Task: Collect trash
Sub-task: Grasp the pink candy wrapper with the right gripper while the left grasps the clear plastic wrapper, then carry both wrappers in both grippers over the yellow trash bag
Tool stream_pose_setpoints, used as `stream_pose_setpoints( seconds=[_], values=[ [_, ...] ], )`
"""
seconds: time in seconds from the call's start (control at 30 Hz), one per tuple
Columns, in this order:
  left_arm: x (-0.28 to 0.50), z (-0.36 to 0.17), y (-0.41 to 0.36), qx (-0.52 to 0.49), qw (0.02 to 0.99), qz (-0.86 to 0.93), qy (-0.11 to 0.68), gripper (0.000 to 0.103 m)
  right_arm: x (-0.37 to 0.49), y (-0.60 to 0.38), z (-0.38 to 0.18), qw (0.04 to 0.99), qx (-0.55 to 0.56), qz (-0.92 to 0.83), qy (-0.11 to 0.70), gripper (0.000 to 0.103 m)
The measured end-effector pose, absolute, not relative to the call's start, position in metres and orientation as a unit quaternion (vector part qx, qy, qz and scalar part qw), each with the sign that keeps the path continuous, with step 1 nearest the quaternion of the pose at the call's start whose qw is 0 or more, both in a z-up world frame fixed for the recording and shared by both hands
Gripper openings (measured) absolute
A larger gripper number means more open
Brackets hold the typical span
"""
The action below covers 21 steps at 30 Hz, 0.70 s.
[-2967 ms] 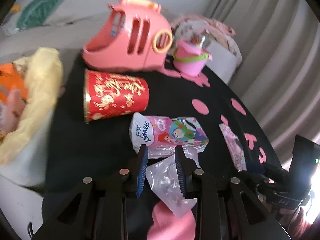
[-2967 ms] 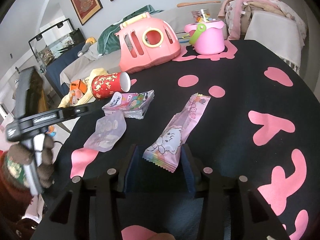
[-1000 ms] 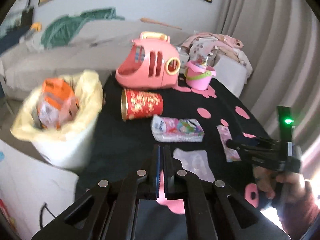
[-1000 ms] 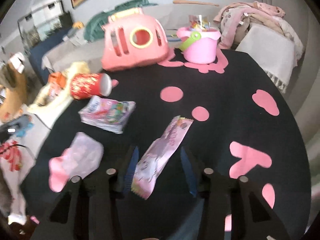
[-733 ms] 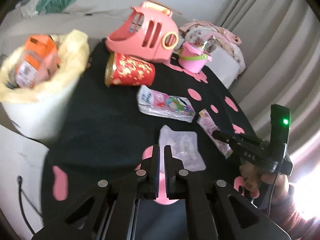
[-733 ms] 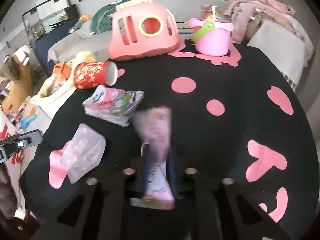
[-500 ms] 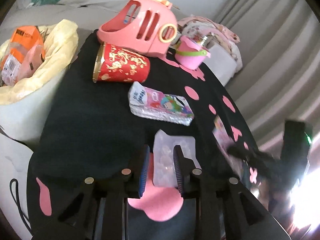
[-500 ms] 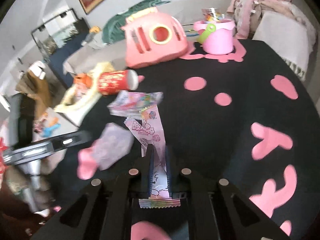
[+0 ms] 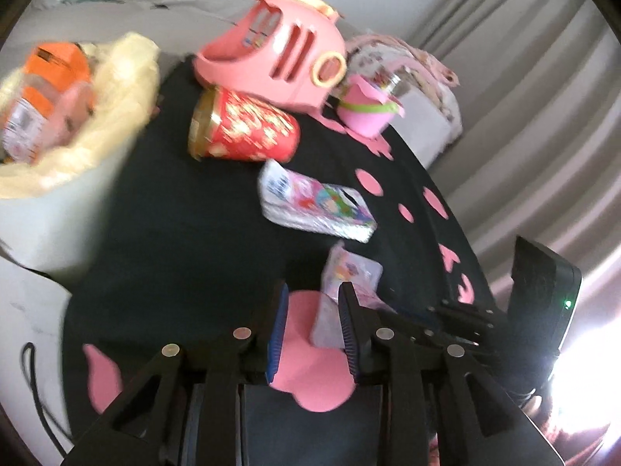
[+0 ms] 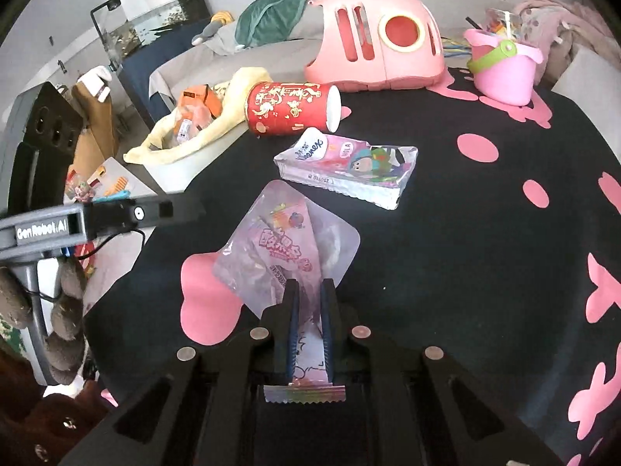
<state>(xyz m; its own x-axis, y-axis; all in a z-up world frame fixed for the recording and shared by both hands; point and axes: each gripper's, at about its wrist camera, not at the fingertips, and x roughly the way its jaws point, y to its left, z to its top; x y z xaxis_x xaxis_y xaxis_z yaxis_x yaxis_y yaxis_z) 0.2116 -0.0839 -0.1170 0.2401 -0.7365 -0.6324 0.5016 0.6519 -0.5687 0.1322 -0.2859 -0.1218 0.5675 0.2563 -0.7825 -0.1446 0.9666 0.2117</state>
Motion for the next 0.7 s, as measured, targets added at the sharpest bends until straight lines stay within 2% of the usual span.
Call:
stream_pose_setpoints(
  seconds=[0.5,0.57,0.6,0.7],
  values=[
    [0.248,-0.134,-0.132,-0.161,0.727,-0.421,0.518,0.028,0.124,-0.289,-0.122,0.886,0.068,0.120,0.443,0.011],
    [0.247,-0.135,-0.133,-0.158,0.728,-0.417,0.521,0.022,0.123,-0.289,-0.122,0.886,0.069,0.123,0.443,0.010],
    [0.246,-0.135,-0.133,-0.155,0.729,-0.414,0.522,0.014,0.122,-0.290,-0.122,0.885,0.070,0.125,0.443,0.010],
    [0.243,-0.135,-0.128,-0.157,0.731,-0.410,0.522,0.009,0.117,-0.296,-0.118,0.887,0.062,0.115,0.443,0.010]
  ],
)
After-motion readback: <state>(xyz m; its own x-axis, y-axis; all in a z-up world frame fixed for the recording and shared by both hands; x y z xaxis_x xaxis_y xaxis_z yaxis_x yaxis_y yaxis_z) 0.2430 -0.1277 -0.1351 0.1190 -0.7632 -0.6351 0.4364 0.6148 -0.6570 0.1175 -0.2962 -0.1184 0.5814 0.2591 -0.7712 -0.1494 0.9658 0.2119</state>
